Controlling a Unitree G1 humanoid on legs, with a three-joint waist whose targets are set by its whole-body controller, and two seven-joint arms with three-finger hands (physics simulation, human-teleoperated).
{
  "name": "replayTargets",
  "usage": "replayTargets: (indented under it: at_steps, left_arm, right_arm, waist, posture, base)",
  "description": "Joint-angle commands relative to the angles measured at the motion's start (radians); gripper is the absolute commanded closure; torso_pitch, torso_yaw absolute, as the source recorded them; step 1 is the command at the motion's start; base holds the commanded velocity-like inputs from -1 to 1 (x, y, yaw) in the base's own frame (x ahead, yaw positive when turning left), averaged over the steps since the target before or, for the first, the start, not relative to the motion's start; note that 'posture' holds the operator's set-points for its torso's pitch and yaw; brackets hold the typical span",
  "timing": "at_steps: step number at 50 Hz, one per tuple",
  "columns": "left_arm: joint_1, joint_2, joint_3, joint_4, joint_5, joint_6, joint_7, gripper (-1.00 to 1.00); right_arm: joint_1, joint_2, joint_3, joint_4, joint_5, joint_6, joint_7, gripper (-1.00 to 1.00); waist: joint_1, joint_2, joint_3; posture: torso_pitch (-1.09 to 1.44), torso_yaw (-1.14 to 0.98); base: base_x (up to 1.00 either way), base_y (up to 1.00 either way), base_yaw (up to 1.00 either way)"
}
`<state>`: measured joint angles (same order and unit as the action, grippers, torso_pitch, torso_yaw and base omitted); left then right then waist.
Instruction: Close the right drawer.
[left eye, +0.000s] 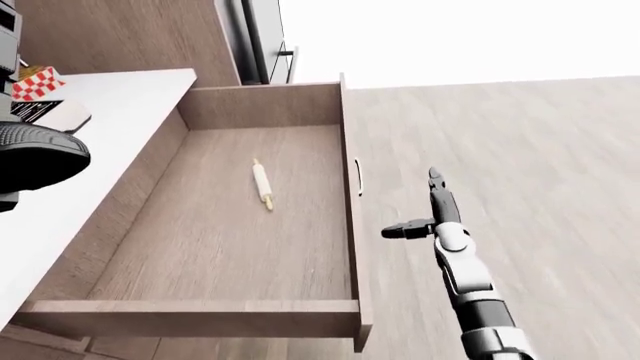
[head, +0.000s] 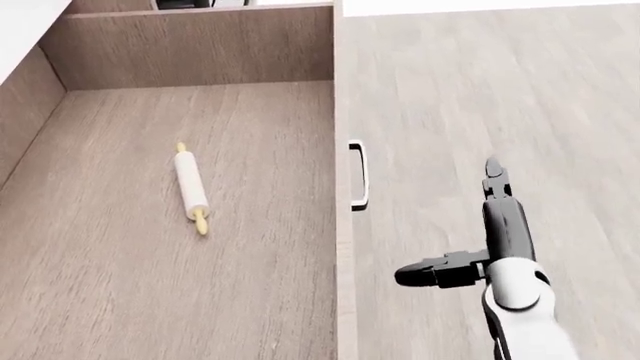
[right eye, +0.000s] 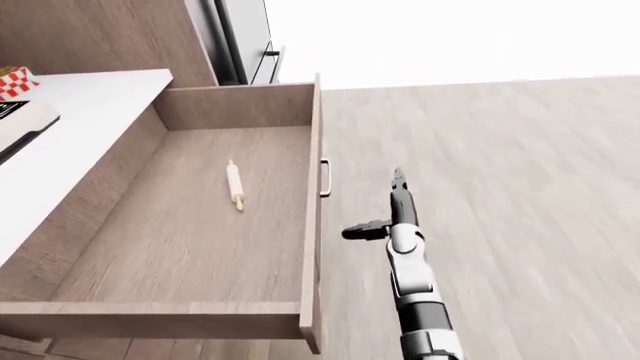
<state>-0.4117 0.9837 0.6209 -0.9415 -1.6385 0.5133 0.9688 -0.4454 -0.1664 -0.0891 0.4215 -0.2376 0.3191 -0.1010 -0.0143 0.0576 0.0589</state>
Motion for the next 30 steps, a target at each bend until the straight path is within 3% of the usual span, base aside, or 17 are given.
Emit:
replayTargets:
  at_steps: [1,10,30]
  left_arm:
    - [-0.016,0.017,0.019,0.005,0.01,-0.019,-0.004,-1.0]
    - [-0.026,0.024,0.013,0.017,0.009,-0.022,-0.004,-1.0]
    - [-0.035,0.038,0.014,0.035,0.008,-0.025,-0.011,-1.0]
  right_arm:
    - [-0.04,-0.001,0.004,-0.021,-0.013,-0.042,0.004,-1.0]
    - [-0.089,0.04,0.049,0.045,-0.077,-0.065,0.005,-1.0]
    - [-0.144,0.094,0.081,0.077,-0.093,-0.051,0.056,-1.0]
  waist:
    - [0.0,0.001,-0.021]
    - [-0.003,0.006,-0.022]
    - [-0.006,0.013,-0.021]
  posture:
    - [0.0,0.0]
    - [0.0,0.0]
    - [0.0,0.0]
  base:
    - [0.0,0.0,0.0]
    - [0.0,0.0,0.0]
    - [0.0,0.0,0.0]
